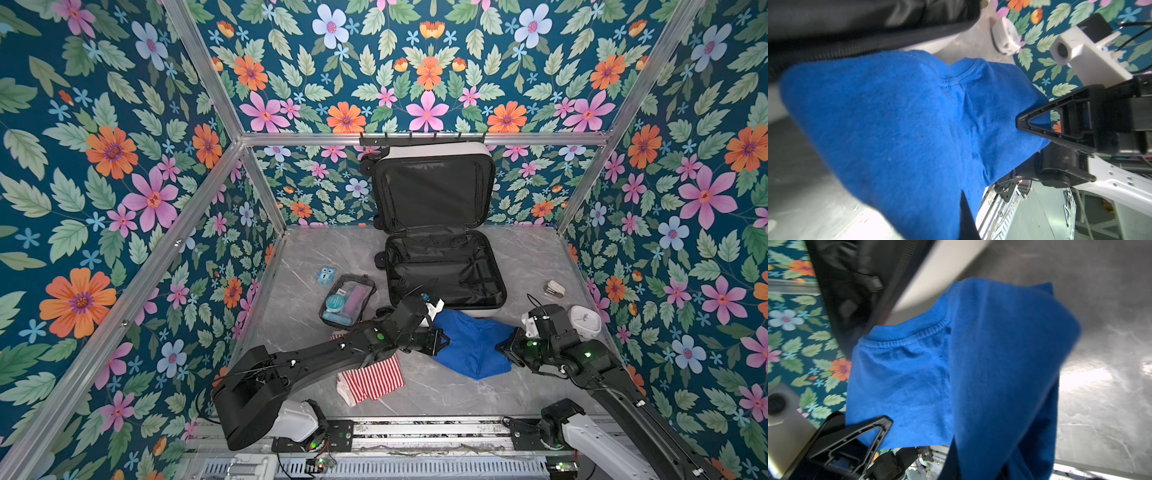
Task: Pack the luggage
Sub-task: 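Lift the blue T-shirt with both grippers and carry it into the suitcase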
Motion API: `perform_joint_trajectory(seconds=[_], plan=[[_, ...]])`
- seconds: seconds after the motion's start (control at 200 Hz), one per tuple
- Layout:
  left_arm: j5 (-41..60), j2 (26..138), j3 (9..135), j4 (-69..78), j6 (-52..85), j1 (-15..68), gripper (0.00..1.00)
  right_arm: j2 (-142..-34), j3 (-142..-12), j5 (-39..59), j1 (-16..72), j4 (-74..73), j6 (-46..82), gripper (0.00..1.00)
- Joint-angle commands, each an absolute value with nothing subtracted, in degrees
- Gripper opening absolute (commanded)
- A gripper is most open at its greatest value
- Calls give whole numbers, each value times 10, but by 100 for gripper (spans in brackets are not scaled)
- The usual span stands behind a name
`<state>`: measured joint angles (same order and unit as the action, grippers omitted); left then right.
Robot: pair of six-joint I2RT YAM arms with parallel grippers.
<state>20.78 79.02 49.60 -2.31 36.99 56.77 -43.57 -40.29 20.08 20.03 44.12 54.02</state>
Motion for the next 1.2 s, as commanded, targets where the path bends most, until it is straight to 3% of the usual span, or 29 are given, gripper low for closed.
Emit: perform_joint_trajectory(seconds=[0.0,0.505,1.195], plan=[[178,778,535,-66,332,569,0,-448,-456,204,201,465,505,0],[21,815,698,-87,260,531,0,-647,-742,197,200,414,409,0],[49,901,671,-52,241,356,0,-1080,-1035,305,197,400,332,0]])
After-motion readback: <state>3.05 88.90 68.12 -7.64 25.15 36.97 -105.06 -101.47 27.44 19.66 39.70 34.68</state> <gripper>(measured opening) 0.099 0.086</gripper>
